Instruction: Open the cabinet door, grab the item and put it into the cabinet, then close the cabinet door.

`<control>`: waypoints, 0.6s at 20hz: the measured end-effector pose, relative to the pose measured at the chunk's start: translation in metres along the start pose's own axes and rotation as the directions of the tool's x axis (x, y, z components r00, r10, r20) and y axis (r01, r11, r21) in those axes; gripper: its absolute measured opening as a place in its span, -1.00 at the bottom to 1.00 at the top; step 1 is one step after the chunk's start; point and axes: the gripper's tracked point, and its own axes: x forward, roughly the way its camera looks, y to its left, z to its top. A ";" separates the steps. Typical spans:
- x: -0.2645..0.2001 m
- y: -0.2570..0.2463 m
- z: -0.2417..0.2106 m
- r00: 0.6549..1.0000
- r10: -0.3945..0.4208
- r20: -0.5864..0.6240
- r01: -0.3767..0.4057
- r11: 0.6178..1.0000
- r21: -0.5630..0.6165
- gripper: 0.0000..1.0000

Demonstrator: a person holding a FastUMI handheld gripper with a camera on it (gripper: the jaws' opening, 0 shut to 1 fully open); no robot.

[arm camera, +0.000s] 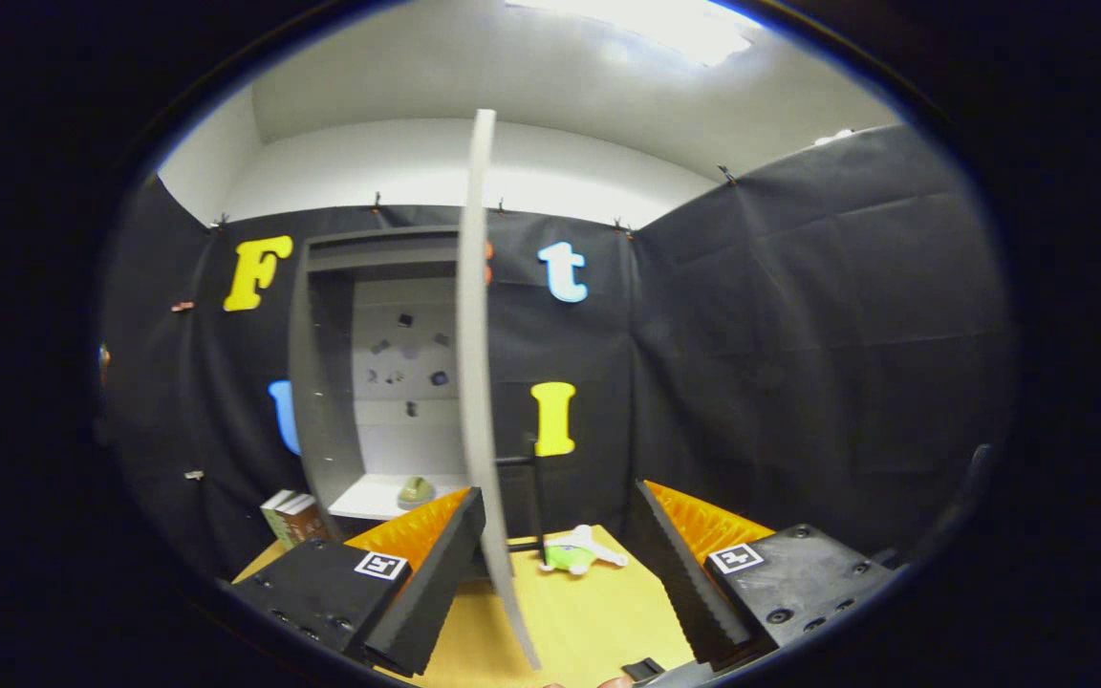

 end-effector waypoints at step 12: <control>0.039 0.014 -0.058 0.997 -0.001 -0.082 0.002 1.000 0.012 0.95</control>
